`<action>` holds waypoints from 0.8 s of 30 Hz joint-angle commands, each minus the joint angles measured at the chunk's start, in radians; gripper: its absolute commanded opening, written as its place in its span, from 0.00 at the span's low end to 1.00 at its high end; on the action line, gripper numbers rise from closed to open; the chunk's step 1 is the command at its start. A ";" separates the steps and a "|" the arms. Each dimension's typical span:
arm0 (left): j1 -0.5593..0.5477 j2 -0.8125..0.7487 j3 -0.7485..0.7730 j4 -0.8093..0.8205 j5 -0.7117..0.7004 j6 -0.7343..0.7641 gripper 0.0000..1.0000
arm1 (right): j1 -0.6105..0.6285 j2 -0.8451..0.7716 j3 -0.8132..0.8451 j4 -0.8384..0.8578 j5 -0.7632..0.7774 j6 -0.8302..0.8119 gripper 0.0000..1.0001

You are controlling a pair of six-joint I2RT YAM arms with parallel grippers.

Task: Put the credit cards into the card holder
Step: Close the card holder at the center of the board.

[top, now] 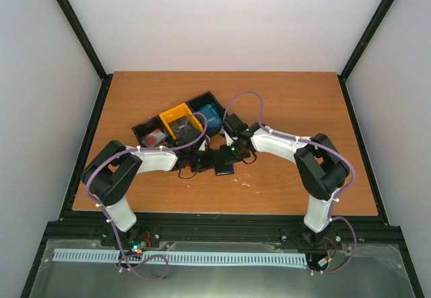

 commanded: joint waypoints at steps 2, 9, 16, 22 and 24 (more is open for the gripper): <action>-0.005 0.073 -0.044 -0.110 -0.085 0.006 0.38 | 0.016 0.036 0.012 0.025 0.006 0.014 0.03; -0.005 0.081 -0.046 -0.108 -0.083 0.007 0.37 | 0.019 0.055 0.015 0.040 -0.013 0.027 0.03; -0.005 0.091 -0.045 -0.107 -0.082 0.009 0.33 | 0.019 0.013 -0.005 0.074 0.021 0.075 0.03; -0.005 0.095 -0.045 -0.109 -0.084 0.010 0.33 | 0.019 -0.013 -0.005 0.070 0.064 0.089 0.03; -0.005 0.095 -0.044 -0.109 -0.084 0.010 0.33 | 0.019 -0.008 -0.006 0.069 0.058 0.088 0.03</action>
